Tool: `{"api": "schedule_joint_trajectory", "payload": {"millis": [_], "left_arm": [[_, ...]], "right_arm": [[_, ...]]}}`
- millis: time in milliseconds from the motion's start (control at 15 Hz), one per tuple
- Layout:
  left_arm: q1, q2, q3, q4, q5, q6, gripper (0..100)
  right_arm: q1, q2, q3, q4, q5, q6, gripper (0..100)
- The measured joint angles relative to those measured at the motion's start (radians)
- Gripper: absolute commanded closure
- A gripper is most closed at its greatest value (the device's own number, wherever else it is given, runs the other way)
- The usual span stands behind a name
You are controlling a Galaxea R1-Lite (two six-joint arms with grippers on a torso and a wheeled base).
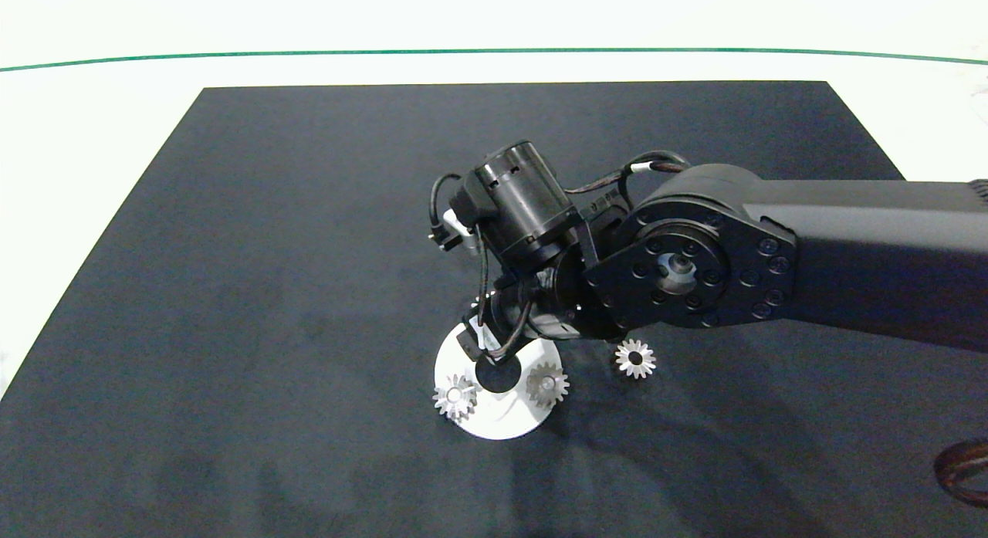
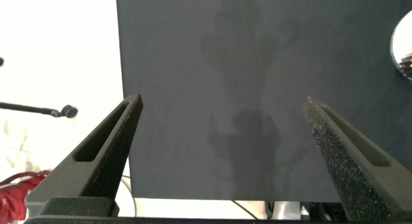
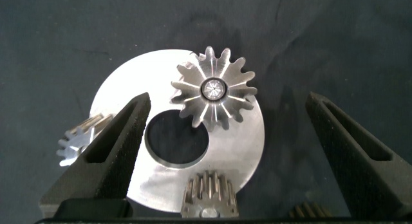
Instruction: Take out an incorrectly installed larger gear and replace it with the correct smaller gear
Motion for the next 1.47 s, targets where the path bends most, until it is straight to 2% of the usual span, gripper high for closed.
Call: {"api": "schedule_joint_trajectory", "payload": {"millis": [333, 1200, 1467], "left_arm": [[0.0, 0.0, 0.0, 0.0, 0.0, 0.0, 0], [0.0, 0.0, 0.0, 0.0, -0.001, 0.001, 0], [0.0, 0.0, -0.001, 0.0, 0.0, 0.001, 0]], "right_arm": [[-0.003, 0.018, -0.013, 0.0, 0.0, 0.011, 3], [-0.012, 0.047, -0.02, -0.002, 0.0, 0.038, 30], [-0.012, 0.05, -0.024, -0.003, -0.001, 0.058, 38]]}}
